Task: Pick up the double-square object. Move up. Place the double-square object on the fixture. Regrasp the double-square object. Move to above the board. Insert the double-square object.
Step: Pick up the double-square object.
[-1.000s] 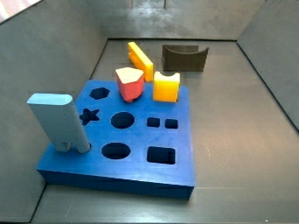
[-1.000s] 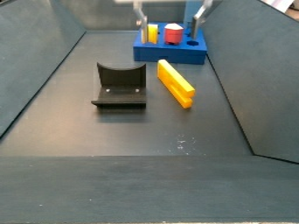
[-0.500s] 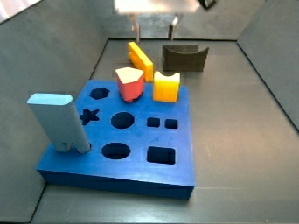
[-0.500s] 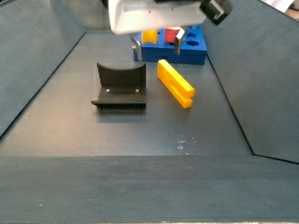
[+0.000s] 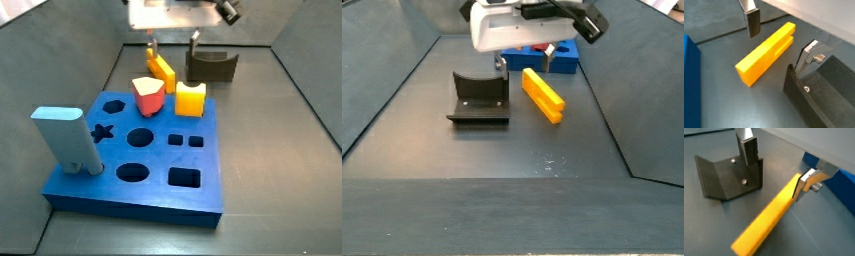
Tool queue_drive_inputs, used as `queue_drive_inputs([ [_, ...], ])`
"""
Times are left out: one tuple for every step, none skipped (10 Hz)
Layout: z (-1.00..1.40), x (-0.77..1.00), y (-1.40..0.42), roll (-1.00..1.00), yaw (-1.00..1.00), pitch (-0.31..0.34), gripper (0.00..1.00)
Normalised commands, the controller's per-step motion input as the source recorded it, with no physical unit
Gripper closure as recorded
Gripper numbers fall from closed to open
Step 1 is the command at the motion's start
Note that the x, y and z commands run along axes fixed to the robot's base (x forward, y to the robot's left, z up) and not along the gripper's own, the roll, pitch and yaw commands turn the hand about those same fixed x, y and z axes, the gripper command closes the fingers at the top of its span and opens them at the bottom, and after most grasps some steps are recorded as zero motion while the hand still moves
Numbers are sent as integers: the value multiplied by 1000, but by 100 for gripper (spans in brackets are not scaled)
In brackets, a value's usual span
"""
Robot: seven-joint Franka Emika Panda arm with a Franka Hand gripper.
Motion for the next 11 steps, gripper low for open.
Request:
queue_drive_inputs([
  [-563,-823,-31,0,-37,-266,0],
  [-271,-651,-191,0,-11,-223,0],
  [-57,0,0,-9,0,0,0],
  [-234,34,371,-116,0,0,0],
  [-294,0,297,-100,-23,0,0],
  [-89,43,71,-74,-6,0,0],
  [-3,0,-20,0,0,0,0],
  [-380,0,-40,0,0,-44,0],
  [-746,-69,0,1,-69,-104,0],
  [-566,0,0,0,-57,-16,0],
  [-17,0,0,-6,0,0,0],
])
